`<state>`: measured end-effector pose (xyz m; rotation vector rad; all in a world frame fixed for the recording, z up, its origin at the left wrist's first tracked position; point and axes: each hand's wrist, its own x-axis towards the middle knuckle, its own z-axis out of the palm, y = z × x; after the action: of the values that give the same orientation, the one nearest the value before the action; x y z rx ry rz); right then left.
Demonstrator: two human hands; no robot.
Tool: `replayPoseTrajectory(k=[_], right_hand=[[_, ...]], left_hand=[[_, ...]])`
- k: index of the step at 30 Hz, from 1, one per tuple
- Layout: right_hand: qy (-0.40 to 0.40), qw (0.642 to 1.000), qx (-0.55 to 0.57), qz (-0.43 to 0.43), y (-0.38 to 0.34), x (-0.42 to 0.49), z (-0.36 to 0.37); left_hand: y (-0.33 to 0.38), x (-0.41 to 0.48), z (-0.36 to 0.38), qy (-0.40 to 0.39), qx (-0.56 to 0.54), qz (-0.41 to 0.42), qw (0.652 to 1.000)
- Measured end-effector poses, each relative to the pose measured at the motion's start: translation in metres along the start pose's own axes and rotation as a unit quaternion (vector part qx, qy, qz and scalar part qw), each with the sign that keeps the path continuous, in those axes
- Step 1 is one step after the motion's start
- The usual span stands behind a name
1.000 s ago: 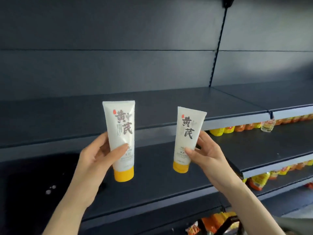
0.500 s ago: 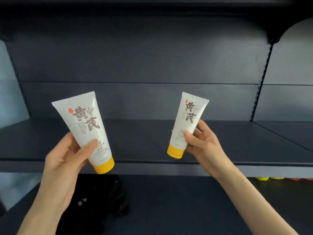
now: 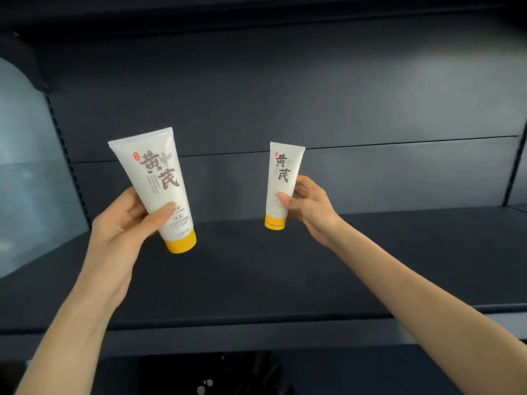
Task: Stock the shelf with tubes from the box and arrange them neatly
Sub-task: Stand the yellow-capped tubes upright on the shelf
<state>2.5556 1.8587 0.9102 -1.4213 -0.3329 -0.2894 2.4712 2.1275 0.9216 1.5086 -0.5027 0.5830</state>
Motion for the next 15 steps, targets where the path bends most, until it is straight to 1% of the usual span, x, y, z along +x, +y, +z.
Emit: replayPoseTrajectory(k=[4,11,15], right_hand=[[0.030,0.998,-0.043,0.024,0.031,0.042,0.046],[0.048,0.986,-0.155,0.041,0.088,0.101,0.116],[0.087,0.978,-0.186,0.039,0.112,0.121,0.139]], left_hand=[[-0.014,0.025,-0.033,-0.008,0.011,-0.015,1.000],[-0.038,0.051,-0.084,0.036,0.000,-0.029,0.999],[-0.050,0.055,-0.097,0.037,0.004,-0.043,0.998]])
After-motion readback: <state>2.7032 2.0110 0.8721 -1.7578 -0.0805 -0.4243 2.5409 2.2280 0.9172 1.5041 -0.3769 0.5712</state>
